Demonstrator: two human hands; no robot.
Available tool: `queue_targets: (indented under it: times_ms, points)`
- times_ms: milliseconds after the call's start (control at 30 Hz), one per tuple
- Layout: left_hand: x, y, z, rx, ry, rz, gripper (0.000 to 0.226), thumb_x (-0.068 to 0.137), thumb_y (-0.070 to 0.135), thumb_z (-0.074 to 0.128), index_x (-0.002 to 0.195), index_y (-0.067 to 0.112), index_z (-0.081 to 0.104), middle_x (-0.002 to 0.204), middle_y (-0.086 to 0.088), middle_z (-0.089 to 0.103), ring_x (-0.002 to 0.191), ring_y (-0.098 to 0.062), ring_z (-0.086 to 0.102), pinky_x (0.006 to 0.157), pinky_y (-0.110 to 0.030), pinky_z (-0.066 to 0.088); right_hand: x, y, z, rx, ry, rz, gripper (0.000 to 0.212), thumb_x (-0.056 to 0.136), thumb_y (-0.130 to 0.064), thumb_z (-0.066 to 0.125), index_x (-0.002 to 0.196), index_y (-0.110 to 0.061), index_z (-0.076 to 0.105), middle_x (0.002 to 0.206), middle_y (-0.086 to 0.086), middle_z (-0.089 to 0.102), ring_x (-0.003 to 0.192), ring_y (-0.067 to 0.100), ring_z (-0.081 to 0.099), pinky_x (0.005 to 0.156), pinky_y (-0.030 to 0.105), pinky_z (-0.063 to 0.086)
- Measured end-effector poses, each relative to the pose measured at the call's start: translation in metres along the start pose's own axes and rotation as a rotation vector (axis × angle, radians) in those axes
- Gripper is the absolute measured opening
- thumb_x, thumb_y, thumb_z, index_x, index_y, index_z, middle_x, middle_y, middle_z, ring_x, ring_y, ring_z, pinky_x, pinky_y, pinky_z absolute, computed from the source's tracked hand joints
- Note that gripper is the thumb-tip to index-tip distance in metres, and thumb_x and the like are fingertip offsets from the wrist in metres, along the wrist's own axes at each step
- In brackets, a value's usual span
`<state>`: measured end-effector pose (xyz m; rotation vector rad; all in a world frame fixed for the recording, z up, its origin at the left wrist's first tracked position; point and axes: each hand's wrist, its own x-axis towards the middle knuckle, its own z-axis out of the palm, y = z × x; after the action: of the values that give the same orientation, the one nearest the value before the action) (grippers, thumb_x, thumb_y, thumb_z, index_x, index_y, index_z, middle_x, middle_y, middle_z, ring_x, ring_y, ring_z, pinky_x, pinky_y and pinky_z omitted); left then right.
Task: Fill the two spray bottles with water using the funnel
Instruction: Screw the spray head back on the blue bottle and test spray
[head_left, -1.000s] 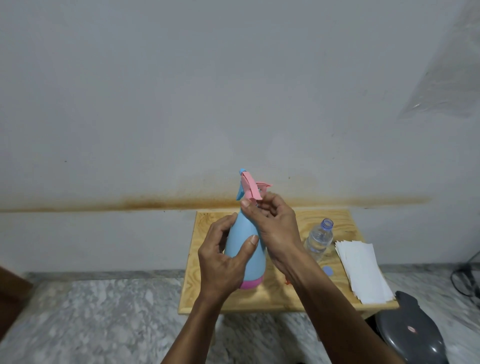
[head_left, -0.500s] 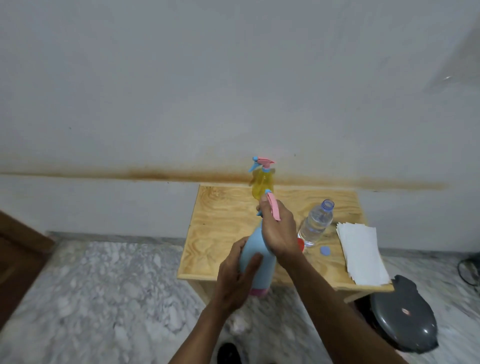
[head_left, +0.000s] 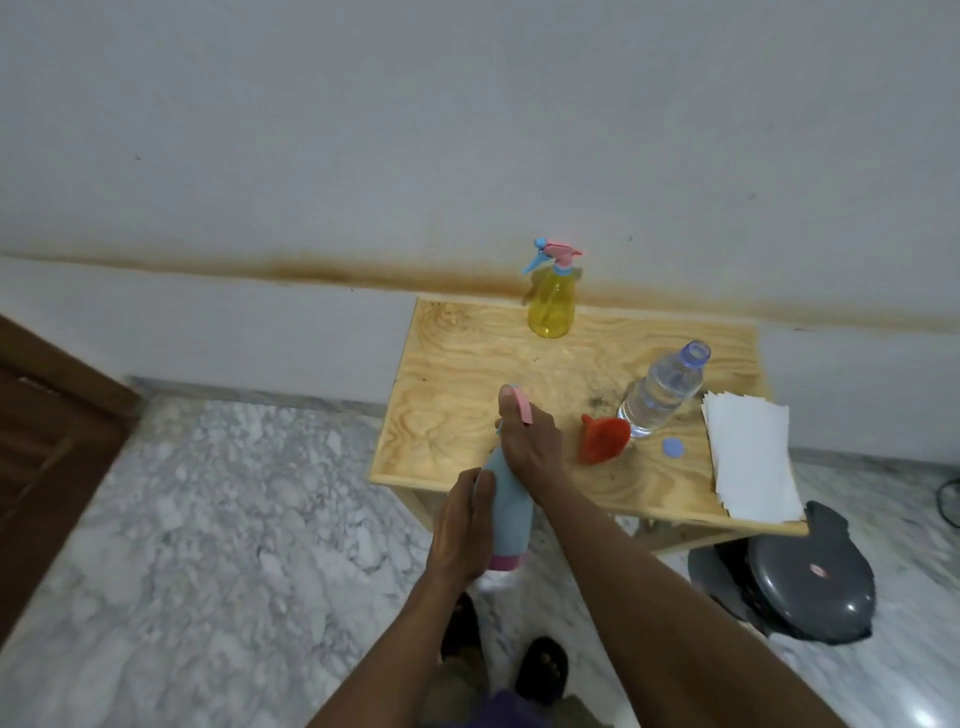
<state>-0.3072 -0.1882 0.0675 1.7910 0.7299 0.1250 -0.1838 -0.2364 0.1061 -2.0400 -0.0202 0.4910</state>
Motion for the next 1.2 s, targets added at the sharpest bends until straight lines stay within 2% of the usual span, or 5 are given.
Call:
queue_targets:
  times_ms: [300, 567, 800, 933, 1200]
  points:
    - [0.029, -0.017, -0.013, -0.008, 0.034, 0.051, 0.031, 0.106, 0.029, 0.039, 0.077, 0.027, 0.048, 0.068, 0.004, 0.054, 0.062, 0.000, 0.053, 0.058, -0.024, 0.039, 0.016, 0.001, 0.033, 0.036, 0.099, 0.062, 0.075, 0.089, -0.073, 0.028, 0.078, -0.012, 0.071, 0.092, 0.013, 0.072, 0.092, 0.032, 0.064, 0.083, 0.036, 0.044]
    - [0.029, -0.024, -0.015, 0.004, 0.077, 0.125, 0.036, 0.098, 0.049, 0.033, 0.082, 0.022, 0.051, 0.068, 0.003, 0.057, 0.062, -0.007, 0.059, 0.053, -0.024, 0.042, 0.023, 0.001, 0.047, -0.052, 0.073, 0.115, 0.092, 0.074, -0.089, 0.021, 0.085, -0.014, 0.073, 0.098, 0.017, 0.073, 0.100, 0.037, 0.065, 0.094, 0.049, 0.049]
    - [0.031, -0.020, -0.017, 0.023, -0.054, -0.073, 0.021, 0.106, 0.035, 0.038, 0.101, 0.024, 0.055, 0.101, -0.004, 0.065, 0.091, -0.015, 0.059, 0.078, -0.023, 0.044, 0.026, 0.005, 0.042, -0.074, 0.059, 0.120, 0.092, 0.072, -0.086, 0.018, 0.086, -0.014, 0.075, 0.103, 0.013, 0.072, 0.104, 0.034, 0.062, 0.096, 0.045, 0.045]
    - [0.027, -0.015, -0.006, -0.013, -0.041, 0.014, 0.033, 0.106, 0.033, 0.038, 0.090, 0.011, 0.058, 0.083, -0.004, 0.067, 0.072, -0.003, 0.061, 0.063, -0.023, 0.044, 0.028, 0.013, 0.031, -0.039, 0.108, 0.181, 0.100, 0.067, -0.089, 0.021, 0.100, -0.011, 0.074, 0.112, 0.013, 0.071, 0.108, 0.032, 0.062, 0.099, 0.044, 0.045]
    - [0.025, -0.002, 0.004, 0.069, -0.124, -0.008, 0.025, 0.106, 0.034, 0.038, 0.083, 0.038, 0.048, 0.091, 0.006, 0.059, 0.083, -0.007, 0.054, 0.079, -0.026, 0.046, 0.032, 0.024, 0.015, -0.083, 0.146, 0.100, 0.081, 0.080, -0.077, 0.025, 0.076, -0.011, 0.072, 0.085, 0.014, 0.074, 0.088, 0.032, 0.067, 0.090, 0.040, 0.045]
